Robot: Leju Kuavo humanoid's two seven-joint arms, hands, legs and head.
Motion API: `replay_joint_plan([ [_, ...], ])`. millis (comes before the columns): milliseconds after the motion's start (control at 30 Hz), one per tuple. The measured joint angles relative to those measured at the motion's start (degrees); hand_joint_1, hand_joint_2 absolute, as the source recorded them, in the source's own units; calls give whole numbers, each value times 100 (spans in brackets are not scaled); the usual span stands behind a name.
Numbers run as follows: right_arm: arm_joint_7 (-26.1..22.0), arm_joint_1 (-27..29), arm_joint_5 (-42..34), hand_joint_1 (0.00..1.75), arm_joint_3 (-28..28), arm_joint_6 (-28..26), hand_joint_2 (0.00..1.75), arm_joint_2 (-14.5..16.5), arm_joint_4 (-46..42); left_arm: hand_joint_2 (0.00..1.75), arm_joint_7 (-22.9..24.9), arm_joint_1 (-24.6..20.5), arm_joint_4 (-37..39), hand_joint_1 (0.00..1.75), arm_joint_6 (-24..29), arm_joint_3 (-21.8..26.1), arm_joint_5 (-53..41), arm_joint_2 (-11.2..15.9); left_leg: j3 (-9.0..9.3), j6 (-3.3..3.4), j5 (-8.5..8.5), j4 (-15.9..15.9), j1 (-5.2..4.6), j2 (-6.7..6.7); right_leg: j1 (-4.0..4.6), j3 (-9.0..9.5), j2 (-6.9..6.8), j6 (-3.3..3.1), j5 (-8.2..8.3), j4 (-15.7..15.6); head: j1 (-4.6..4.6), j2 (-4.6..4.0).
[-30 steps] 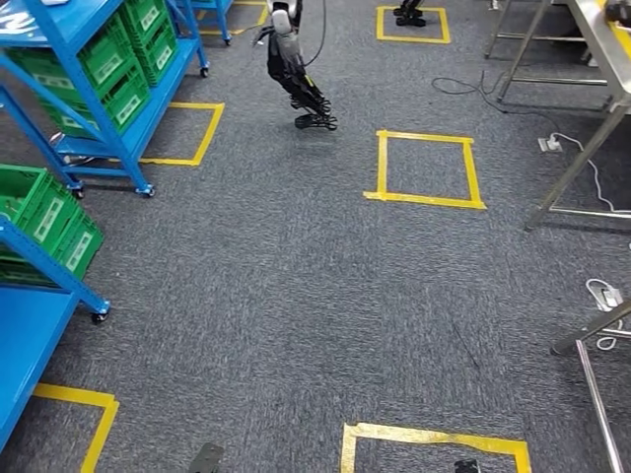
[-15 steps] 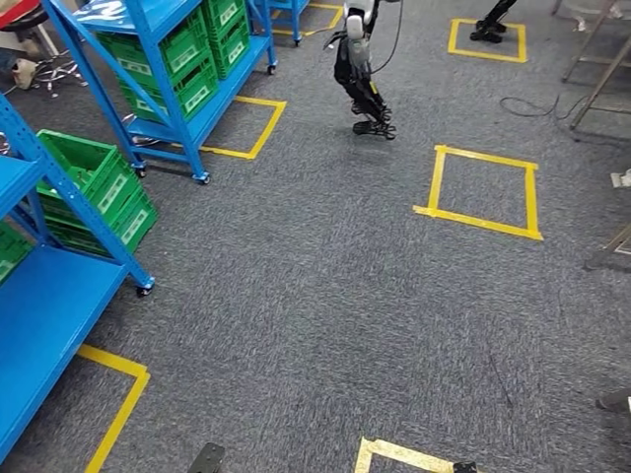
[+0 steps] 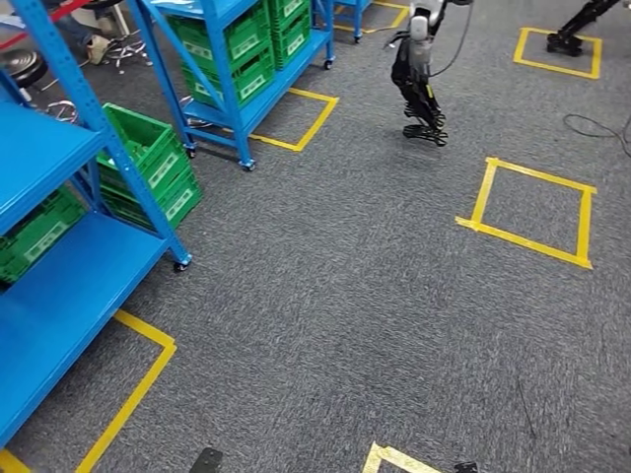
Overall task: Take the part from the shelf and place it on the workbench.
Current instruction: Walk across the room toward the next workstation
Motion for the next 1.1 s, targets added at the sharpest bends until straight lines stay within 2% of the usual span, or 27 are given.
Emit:
replay_joint_plan([
  [67, 2, -16, -3, 0, -9, 15, 175, 3, 0, 0, 0, 14, 0, 0, 8, 5, 0, -1, -9, 65, 8, -49, -7, -102, -1, 22, -105, 64, -11, -16, 11, 0],
  [100, 2, -26, -4, 0, -13, 16, 175, 5, 0, 0, 0, 25, -1, 0, 13, 9, 0, 0, -5, 97, 21, -66, 3, -159, -13, 18, -61, 97, -45, 10, 15, 0],
  [133, 2, -34, -4, 0, -19, 15, 175, 6, 0, 0, 0, 28, -1, 0, 19, 13, 0, 0, 1, 131, 37, -82, 18, -218, -24, -27, 49, 128, -129, 127, 26, 0],
  [167, 2, -34, -5, 0, -26, 15, 175, 6, 0, 0, 0, 23, -2, 0, 23, 16, 0, -1, 10, 158, 51, -94, 35, -281, -35, -133, 197, 153, -270, 366, 44, 0],
  [200, 3, -29, -5, 0, -37, 14, 175, 6, 0, 0, 0, 15, -2, 0, 27, 17, -1, -4, 8, 173, 54, -95, 40, -344, -42, -291, 357, 170, -447, 723, 66, 0],
  [233, 5, -19, -8, 0, -49, 13, 175, 7, 1, 0, 0, 7, -1, 0, 29, 17, -3, -7, 6, 185, 56, -94, 43, -417, -44, -485, 450, 179, -618, 1126, 79, 0],
  [267, 10, -7, -11, 0, -61, 13, 175, 7, 2, 0, 0, 6, -1, 0, 30, 19, -4, -9, 7, 190, 57, -93, 43, -492, -45, -653, 491, 187, -719, 1451, 87, 0],
  [300, 14, 3, -16, 0, -73, 12, 175, 8, 3, 0, 0, 12, -1, 0, 30, 20, -6, -8, 8, 190, 57, -92, 43, -568, -47, -747, 510, 191, -714, 1602, 89, 0],
  [333, 17, 8, -20, 0, -83, 12, 175, 8, 4, 0, 0, 18, -1, 0, 31, 22, -7, -6, 11, 186, 59, -89, 46, -645, -52, -737, 522, 192, -599, 1532, 87, 0],
  [367, 18, 7, -23, 0, -89, 12, 175, 8, 4, 0, 0, 22, -1, 0, 31, 23, -7, -6, 14, 177, 60, -84, 51, -723, -63, -622, 555, 194, -399, 1249, 87, 0],
  [433, 17, 0, -32, 0, -98, 12, 175, 11, 5, 0, 0, 16, 0, 0, 31, 25, -11, -7, 4, 125, 52, -51, 60, -872, -112, -272, 794, 200, -55, 473, 89, 0],
  [467, 17, -1, -38, 0, -105, 13, 175, 15, 7, 0, 0, 10, 0, 0, 32, 26, -14, -8, -12, 87, 54, -36, 62, -938, -130, -141, 913, 189, 22, 203, 88, 0],
  [500, 17, -4, -44, 0, -113, 13, 175, 19, 9, 0, 0, 8, 0, 0, 32, 26, -15, -8, -33, 46, 62, -30, 68, -993, -135, -77, 996, 166, 31, 71, 90, 0],
  [567, 20, -11, -57, 0, -127, 15, 175, 26, 11, 0, 0, 20, 0, 0, 33, 26, -15, -7, -66, -26, 97, -53, 89, -1086, -113, -62, 940, 82, 32, 50, 89, 0],
  [633, 20, -17, -73, 0, -134, 19, 175, 29, 11, 0, -3, 30, 0, 0, 33, 28, -15, -10, -130, -78, 17, 42, 85, -917, -102, -57, 817, -4, 60, 25, 62, 0],
  [700, 17, -7, -82, 0, -138, 22, 175, 30, 11, 0, -11, 10, 0, 0, 33, 30, -15, -16, -385, -110, -308, 572, 66, -614, -88, -55, 664, -68, 68, 6, 20, 0],
  [733, 16, 2, -82, 0, -140, 23, 175, 30, 11, 0, -17, -1, 0, 0, 34, 30, -15, -19, -575, -120, -503, 967, 65, -537, -74, -56, 581, -88, 63, 5, 7, 0],
  [767, 16, 7, -82, 0, -143, 24, 175, 30, 11, 0, -21, -5, 0, 0, 34, 30, -15, -21, -746, -125, -644, 1325, 66, -507, -62, -58, 496, -99, 57, 5, 7, 0],
  [800, 16, 8, -82, 0, -149, 25, 175, 30, 11, 0, -24, 1, 0, 0, 34, 31, -14, -22, -840, -122, -682, 1531, 65, -497, -54, -56, 415, -106, 51, 5, 7, 0],
  [833, 16, 3, -82, 0, -156, 25, 175, 30, 11, 0, -28, 10, 0, 0, 34, 32, -14, -22, -835, -114, -616, 1538, 63, -492, -47, -51, 343, -110, 46, 5, 7, 0],
  [867, 15, -4, -82, 0, -162, 25, 175, 30, 11, 0, -33, 16, 0, 0, 33, 33, -13, -22, -721, -97, -457, 1333, 58, -470, -43, -42, 275, -109, 40, 5, 7, 0],
  [900, 11, -12, -82, 0, -167, 25, 175, 30, 11, 0, -41, 17, 0, 0, 33, 35, -13, -22, -529, -70, -262, 987, 46, -395, -39, -27, 213, -103, 31, 5, 7, 0],
  [933, 6, -16, -81, 0, -171, 24, 175, 30, 11, 0, -49, 11, -1, 0, 33, 37, -13, -23, -321, -41, -104, 601, 22, -249, -23, -14, 156, -86, 15, 12, 6, 0],
  [1000, -2, -20, -79, 0, -178, 21, 175, 30, 11, 0, -59, -16, -1, 0, 34, 39, -13, -28, -55, 22, 19, 83, -23, -28, 11, -1, 45, -34, -17, 27, 5, 0],
  [1033, -4, -23, -78, 0, -183, 20, 175, 30, 11, 0, -61, -22, -1, 0, 34, 40, -11, -31, -24, 47, 11, -8, -41, -2, 24, 6, -14, -6, -27, 26, 6, 0],
  [1067, -8, -32, -77, 0, -189, 19, 175, 30, 10, 0, -62, -20, 0, 0, 35, 43, -8, -33, -24, 78, 7, -37, -41, -66, 26, 20, -76, 21, -31, 16, 6, 0],
  [1100, -15, -46, -76, 0, -196, 18, 175, 30, 10, 0, -67, -7, 0, 0, 36, 46, -3, -33, -23, 106, 23, -57, -31, -125, 18, 33, -70, 55, -45, 15, 12, 0],
])
